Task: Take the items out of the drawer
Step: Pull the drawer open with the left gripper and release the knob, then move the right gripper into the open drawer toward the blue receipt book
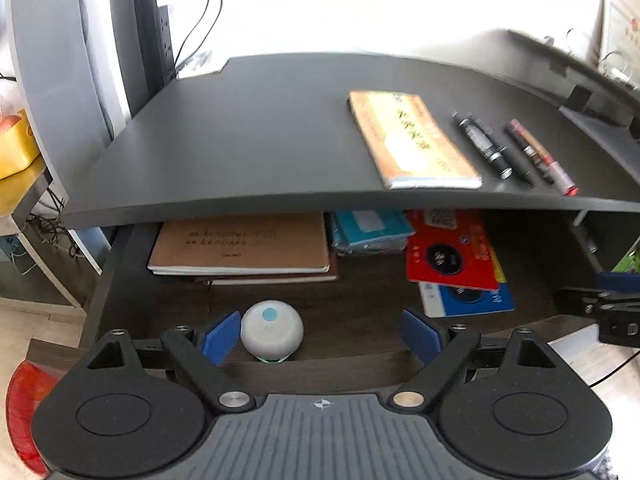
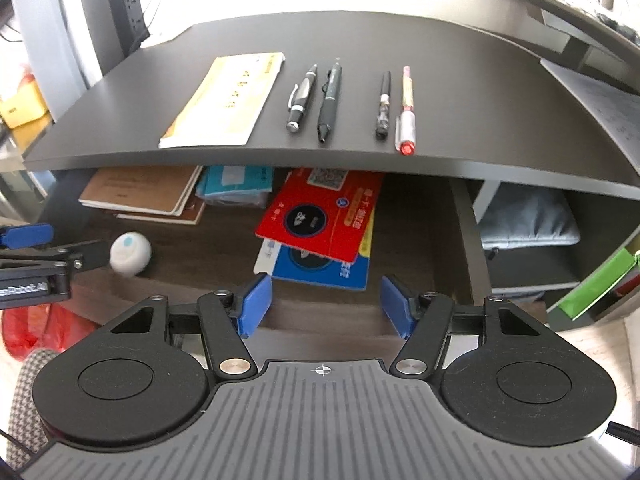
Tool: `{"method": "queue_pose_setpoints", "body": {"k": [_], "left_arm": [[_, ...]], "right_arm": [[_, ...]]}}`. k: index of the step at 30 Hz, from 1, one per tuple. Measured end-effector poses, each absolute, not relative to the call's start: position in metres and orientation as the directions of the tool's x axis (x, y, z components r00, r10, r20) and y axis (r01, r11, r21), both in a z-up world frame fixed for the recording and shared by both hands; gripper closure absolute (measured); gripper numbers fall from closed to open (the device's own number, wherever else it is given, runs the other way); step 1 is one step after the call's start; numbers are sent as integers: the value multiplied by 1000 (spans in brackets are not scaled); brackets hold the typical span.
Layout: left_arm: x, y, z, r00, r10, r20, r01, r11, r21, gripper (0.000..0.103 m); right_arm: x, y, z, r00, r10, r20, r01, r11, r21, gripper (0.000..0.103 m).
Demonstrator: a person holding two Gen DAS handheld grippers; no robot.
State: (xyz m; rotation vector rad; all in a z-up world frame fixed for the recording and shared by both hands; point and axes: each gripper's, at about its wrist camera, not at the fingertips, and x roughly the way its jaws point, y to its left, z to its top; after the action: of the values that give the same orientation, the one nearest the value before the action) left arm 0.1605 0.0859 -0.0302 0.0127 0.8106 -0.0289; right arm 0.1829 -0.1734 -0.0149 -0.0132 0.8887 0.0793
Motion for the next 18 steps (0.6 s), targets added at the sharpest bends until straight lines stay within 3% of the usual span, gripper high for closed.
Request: {"method": "queue_pose_setpoints", "body": {"k": [18], "left_arm": [[164, 85, -43, 670, -2, -742, 8, 1000, 4, 15]], "right_arm": [[199, -176, -36, 587, 53, -808, -44, 998, 34, 34]]}}
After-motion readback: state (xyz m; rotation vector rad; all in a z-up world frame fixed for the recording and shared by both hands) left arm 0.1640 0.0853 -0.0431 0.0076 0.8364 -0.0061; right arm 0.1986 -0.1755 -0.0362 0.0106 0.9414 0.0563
